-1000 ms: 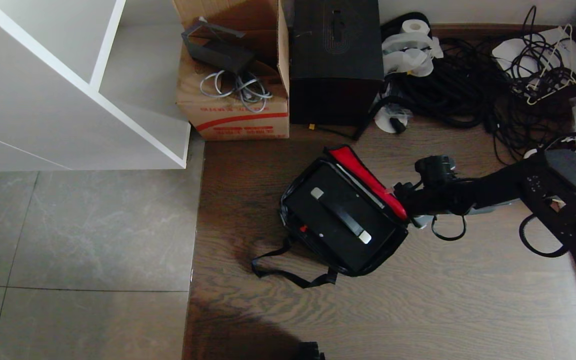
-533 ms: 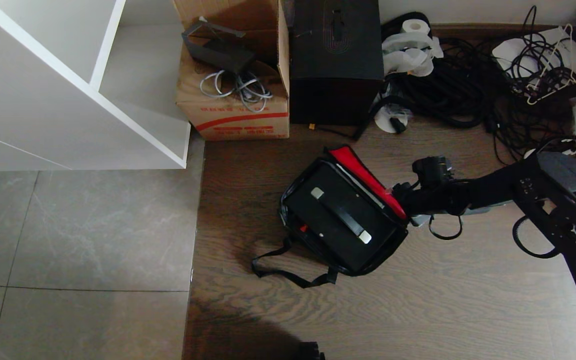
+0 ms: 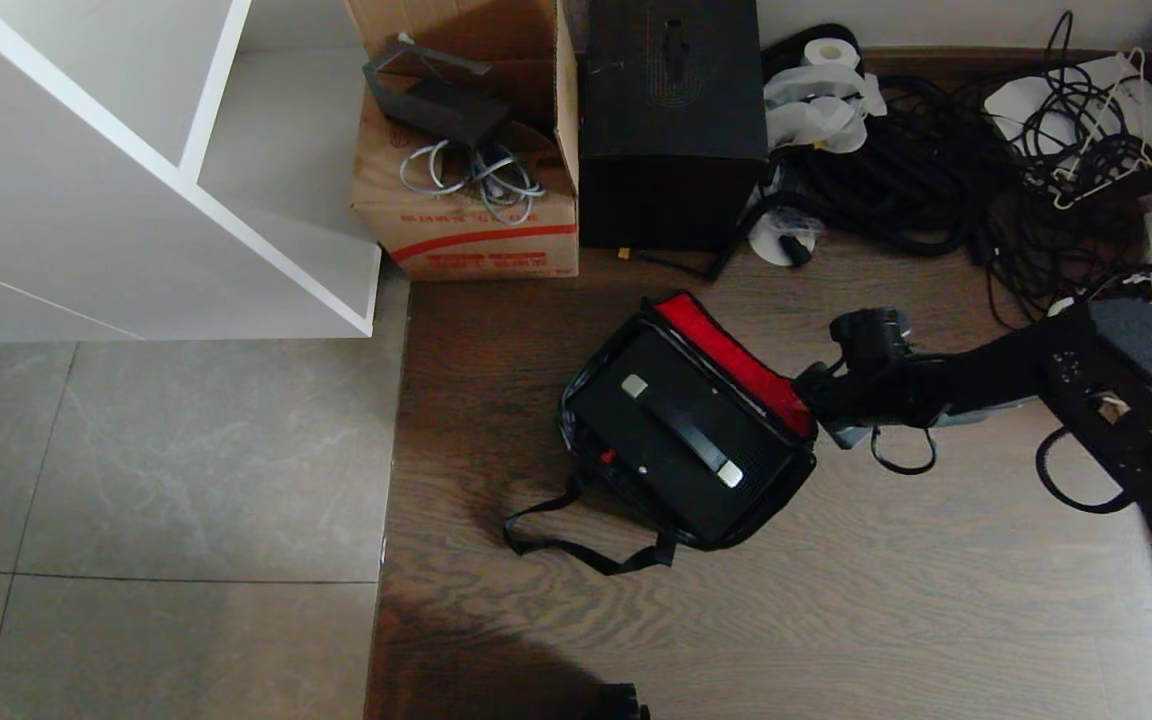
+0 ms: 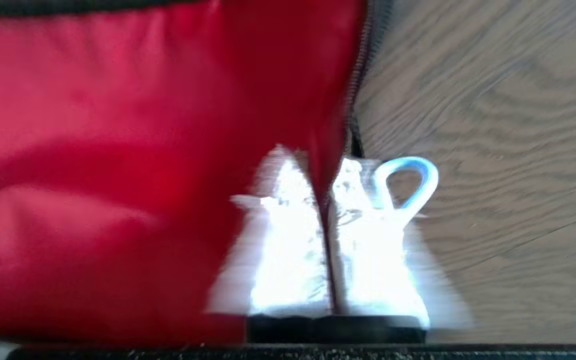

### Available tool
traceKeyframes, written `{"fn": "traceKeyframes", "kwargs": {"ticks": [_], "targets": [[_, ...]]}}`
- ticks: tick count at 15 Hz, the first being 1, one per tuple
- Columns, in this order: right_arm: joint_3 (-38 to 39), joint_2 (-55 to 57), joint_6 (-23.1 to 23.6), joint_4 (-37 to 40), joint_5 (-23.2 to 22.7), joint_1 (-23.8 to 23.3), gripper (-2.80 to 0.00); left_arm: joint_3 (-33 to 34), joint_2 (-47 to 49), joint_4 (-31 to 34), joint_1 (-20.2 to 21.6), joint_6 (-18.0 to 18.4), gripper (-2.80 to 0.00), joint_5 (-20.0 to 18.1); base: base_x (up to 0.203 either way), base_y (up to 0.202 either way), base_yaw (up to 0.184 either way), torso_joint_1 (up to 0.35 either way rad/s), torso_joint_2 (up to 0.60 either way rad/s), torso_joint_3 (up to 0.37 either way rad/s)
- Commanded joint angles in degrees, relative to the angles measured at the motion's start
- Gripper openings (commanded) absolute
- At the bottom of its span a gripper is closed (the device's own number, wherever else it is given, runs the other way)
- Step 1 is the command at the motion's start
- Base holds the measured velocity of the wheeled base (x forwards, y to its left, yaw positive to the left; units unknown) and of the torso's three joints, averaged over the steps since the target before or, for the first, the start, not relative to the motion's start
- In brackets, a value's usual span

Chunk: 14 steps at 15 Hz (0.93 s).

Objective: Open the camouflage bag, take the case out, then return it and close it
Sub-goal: Close the top of the storage box

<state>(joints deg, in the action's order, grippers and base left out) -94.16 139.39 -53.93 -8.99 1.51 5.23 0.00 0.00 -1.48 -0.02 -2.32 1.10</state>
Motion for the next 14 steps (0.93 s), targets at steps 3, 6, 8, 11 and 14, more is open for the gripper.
{"fn": "traceKeyframes", "kwargs": {"ticks": [3, 6, 8, 11, 14], "targets": [[4.57, -5.75, 6.36, -0.74, 0.11, 0.09, -2.8, 0.53, 0.0, -0.02, -0.06, -0.05, -2.8, 0.05, 0.0, 0.0, 0.0, 0.0, 0.0, 0.0], [10.33, -9.51, 16.64, -4.81, -0.25, 0.63, -2.8, 0.45, 0.0, -0.02, 0.02, -0.05, -2.8, 0.05, 0.0, 0.0, 0.0, 0.0, 0.0, 0.0], [13.81, -12.06, 22.85, -11.08, -0.47, 1.27, -2.8, 0.45, 0.0, -0.02, -0.01, -0.05, -2.8, 0.05, 0.0, 0.0, 0.0, 0.0, 0.0, 0.0], [18.78, -14.48, 33.45, -17.44, -1.67, 2.83, -2.8, 0.53, 0.0, -0.02, 0.02, -0.05, -2.8, 0.05, 0.0, 0.0, 0.0, 0.0, 0.0, 0.0], [24.83, -16.59, 42.01, -24.37, -3.14, 5.07, -2.8, 0.44, 0.0, -0.02, -0.05, -0.05, -2.8, 0.05, 0.0, 0.0, 0.0, 0.0, 0.0, 0.0]]}}
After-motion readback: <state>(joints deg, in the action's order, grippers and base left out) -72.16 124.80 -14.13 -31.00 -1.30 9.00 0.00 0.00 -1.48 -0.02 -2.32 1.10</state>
